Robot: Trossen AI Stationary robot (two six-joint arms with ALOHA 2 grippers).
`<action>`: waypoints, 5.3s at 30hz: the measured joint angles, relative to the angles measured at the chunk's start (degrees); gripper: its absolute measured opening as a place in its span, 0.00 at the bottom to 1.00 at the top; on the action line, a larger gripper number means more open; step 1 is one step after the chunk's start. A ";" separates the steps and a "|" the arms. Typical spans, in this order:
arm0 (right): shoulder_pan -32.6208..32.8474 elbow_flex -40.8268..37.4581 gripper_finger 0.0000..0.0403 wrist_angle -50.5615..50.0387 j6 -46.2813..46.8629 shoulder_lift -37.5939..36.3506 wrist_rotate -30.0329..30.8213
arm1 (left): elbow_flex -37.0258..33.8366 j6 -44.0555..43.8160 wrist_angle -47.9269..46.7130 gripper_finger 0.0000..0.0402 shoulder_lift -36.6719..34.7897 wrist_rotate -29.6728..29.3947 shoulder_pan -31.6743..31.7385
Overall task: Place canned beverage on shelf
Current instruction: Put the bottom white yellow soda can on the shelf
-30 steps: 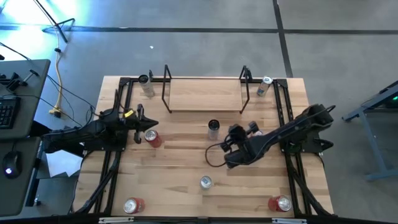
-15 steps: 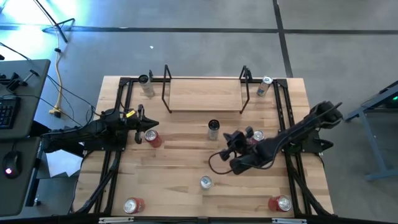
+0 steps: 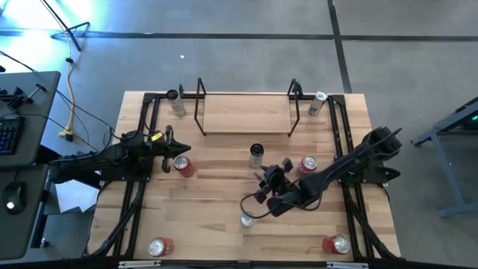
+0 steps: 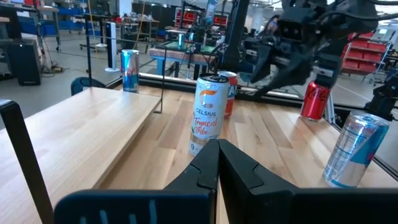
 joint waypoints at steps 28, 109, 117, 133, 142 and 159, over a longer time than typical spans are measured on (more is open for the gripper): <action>-3.61 10.80 0.69 -20.20 12.59 5.29 2.42 | 0.00 -0.57 -0.07 0.00 0.00 -0.04 0.00; -33.66 4.33 0.75 7.14 -71.53 -1.14 -71.70 | 0.00 -1.45 -0.05 0.00 0.00 -0.03 -0.01; -31.24 10.51 0.76 1.31 -65.75 -1.34 -65.24 | 0.00 -0.95 -0.07 0.00 0.00 -0.04 -0.02; -11.20 7.32 0.47 -4.31 -46.02 -2.58 -18.29 | 0.00 4.25 0.57 0.00 0.00 -2.19 0.07; 0.31 -0.17 0.13 -5.08 -31.24 -5.79 1.44 | 0.00 4.11 1.37 0.00 -0.01 -2.24 0.07; 0.51 -8.99 0.01 0.75 -16.43 -6.15 8.76 | 0.00 3.63 1.82 0.00 -0.01 -2.67 0.07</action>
